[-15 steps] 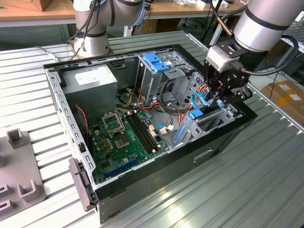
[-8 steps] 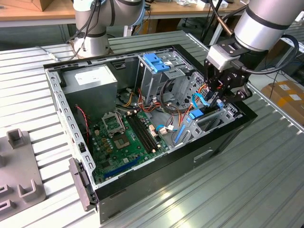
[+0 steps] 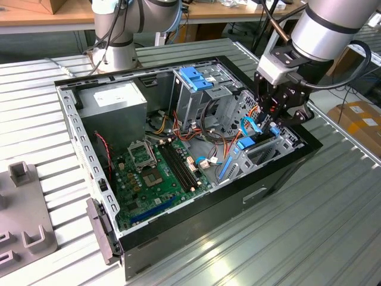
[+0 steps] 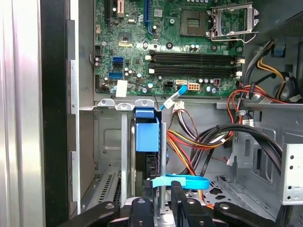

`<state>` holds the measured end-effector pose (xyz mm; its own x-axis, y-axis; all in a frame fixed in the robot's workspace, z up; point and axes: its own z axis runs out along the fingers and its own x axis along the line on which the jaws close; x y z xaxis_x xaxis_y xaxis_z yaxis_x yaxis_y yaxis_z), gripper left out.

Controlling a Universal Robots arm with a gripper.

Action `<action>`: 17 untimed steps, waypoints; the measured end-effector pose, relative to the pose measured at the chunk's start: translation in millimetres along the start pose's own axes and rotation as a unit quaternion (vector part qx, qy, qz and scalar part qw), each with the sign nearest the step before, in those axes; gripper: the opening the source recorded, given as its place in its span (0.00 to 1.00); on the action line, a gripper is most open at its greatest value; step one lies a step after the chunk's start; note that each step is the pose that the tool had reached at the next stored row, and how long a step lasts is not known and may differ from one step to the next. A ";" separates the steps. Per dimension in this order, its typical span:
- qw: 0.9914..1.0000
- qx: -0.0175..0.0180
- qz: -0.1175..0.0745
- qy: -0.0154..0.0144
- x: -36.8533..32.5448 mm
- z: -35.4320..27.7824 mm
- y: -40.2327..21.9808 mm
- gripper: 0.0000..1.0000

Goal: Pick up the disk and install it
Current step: 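Insert the first disk wire, then insert the second disk wire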

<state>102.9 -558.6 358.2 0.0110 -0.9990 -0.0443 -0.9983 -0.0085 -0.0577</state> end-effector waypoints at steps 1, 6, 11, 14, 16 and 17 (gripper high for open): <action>1.000 0.000 0.000 0.000 -0.1 -2.5 -0.2 0.29; 1.000 0.000 0.000 0.000 -0.3 -6.3 -0.5 0.29; 1.000 0.000 0.000 0.000 -0.3 -7.0 -0.5 0.29; 1.000 0.000 0.000 0.000 -0.3 -7.1 -0.5 0.29; 1.000 0.000 0.000 0.000 -0.3 -7.1 -0.5 0.29; 1.000 0.000 0.000 0.000 -0.3 -7.2 -0.7 0.29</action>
<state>103.2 -558.6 365.4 0.0111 -0.9990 -0.0443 -0.9983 -0.0085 -0.0577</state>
